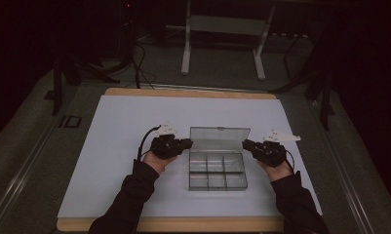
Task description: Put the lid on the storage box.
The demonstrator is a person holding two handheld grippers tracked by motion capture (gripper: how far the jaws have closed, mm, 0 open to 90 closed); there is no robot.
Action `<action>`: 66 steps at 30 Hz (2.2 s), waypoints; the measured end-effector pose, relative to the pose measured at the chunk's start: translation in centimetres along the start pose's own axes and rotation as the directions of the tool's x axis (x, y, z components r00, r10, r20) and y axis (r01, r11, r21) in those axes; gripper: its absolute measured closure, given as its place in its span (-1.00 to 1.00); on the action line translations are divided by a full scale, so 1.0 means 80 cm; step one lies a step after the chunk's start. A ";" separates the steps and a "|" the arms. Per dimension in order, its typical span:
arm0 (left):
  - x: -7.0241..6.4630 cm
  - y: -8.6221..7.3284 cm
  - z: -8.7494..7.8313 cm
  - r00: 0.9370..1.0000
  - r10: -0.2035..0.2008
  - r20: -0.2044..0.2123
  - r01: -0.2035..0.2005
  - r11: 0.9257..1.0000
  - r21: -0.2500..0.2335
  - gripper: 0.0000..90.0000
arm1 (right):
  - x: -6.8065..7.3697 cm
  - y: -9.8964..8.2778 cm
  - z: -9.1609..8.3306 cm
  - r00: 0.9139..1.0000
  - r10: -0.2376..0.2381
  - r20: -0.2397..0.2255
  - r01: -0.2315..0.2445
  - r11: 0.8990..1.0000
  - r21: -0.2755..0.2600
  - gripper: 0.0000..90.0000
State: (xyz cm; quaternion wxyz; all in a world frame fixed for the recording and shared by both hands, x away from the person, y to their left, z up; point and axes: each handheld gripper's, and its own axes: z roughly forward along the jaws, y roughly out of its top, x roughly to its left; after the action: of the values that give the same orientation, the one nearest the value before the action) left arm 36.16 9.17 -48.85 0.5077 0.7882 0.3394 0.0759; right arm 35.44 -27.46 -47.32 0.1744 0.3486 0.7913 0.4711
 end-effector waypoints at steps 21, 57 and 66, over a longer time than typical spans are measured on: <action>-0.017 -0.010 -0.010 0.999 0.046 -0.011 -0.046 0.999 0.023 0.82 | 0.004 -0.022 -0.012 0.999 -0.032 -0.036 0.032 0.999 -0.005 0.89; -0.028 -0.038 -0.011 0.993 0.113 0.022 -0.115 0.986 0.123 0.88 | 0.010 -0.055 -0.019 0.994 -0.054 -0.099 0.060 0.997 0.057 0.89; -0.019 -0.045 -0.008 0.996 0.089 0.021 -0.092 0.985 0.145 0.88 | 0.005 -0.066 -0.015 0.994 -0.034 -0.100 0.044 0.995 0.090 0.90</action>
State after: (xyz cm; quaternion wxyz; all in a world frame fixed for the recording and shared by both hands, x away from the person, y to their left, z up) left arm 33.04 9.62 -51.29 0.4471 0.8384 0.3042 0.0681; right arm 32.38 -29.58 -51.24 0.1281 0.3170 0.8264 0.4473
